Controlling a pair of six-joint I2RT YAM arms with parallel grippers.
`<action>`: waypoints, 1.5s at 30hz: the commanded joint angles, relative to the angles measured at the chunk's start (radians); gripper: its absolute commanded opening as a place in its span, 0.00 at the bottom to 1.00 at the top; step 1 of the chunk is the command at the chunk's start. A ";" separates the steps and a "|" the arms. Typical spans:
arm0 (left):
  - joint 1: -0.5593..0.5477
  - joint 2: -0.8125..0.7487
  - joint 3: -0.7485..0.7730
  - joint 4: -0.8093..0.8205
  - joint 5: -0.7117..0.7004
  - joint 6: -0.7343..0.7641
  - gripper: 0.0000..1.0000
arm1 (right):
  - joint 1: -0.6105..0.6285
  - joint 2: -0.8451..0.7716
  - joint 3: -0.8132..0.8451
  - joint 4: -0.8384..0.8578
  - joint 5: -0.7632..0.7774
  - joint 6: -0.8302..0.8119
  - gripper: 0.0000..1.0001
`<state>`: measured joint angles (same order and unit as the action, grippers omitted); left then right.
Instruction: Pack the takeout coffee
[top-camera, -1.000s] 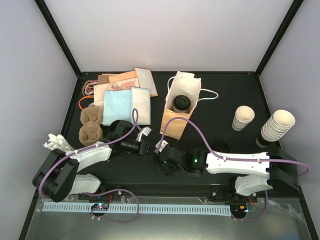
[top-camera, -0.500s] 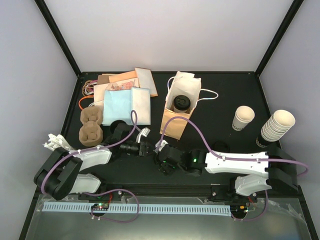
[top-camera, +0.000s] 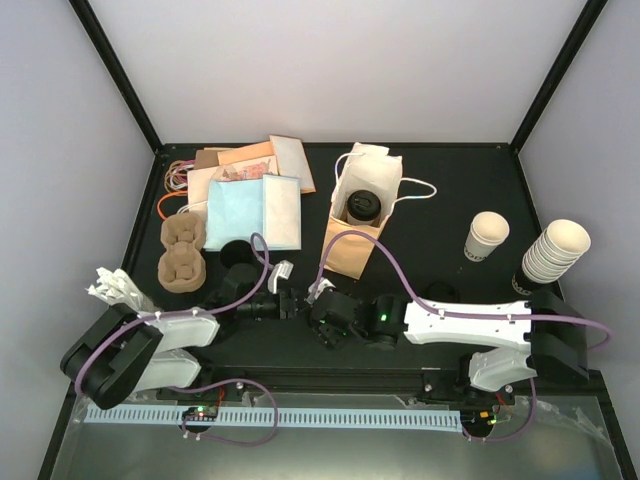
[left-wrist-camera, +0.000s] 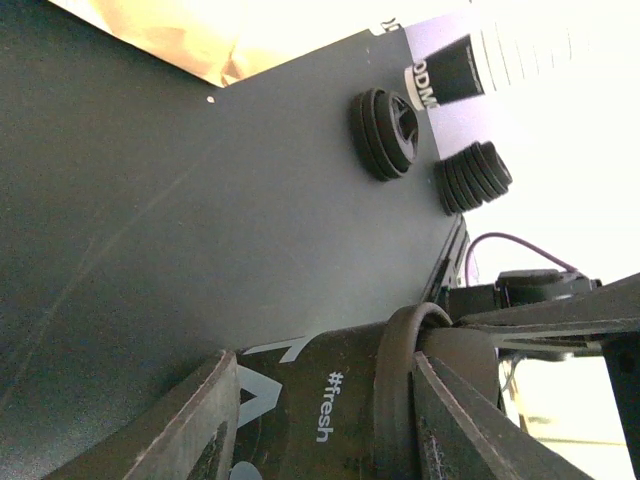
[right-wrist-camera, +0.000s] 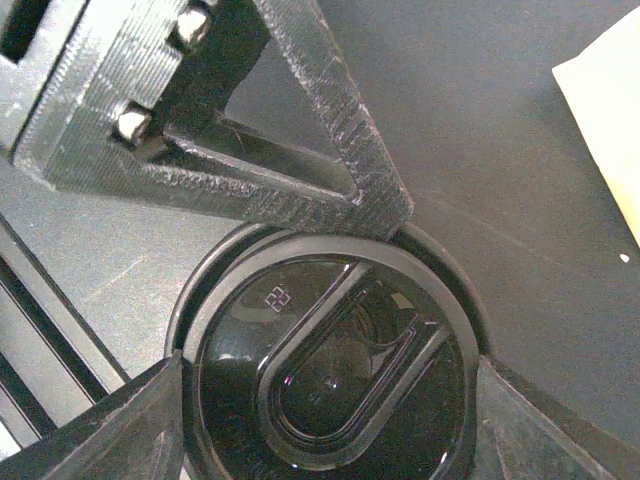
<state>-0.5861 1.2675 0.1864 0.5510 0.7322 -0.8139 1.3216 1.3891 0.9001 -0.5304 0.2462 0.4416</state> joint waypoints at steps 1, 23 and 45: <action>-0.105 0.030 -0.113 -0.165 -0.140 -0.054 0.48 | 0.013 0.130 -0.057 -0.113 -0.164 0.032 0.71; -0.238 0.416 -0.242 0.521 -0.216 -0.317 0.40 | 0.013 0.140 -0.034 -0.115 -0.155 0.076 0.70; -0.218 -0.251 -0.004 -0.376 -0.257 -0.169 0.63 | -0.015 0.145 -0.005 -0.171 -0.093 0.090 0.71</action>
<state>-0.7681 1.0573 0.1749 0.4057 0.3611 -1.0157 1.3159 1.4200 0.9592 -0.6319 0.2546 0.5339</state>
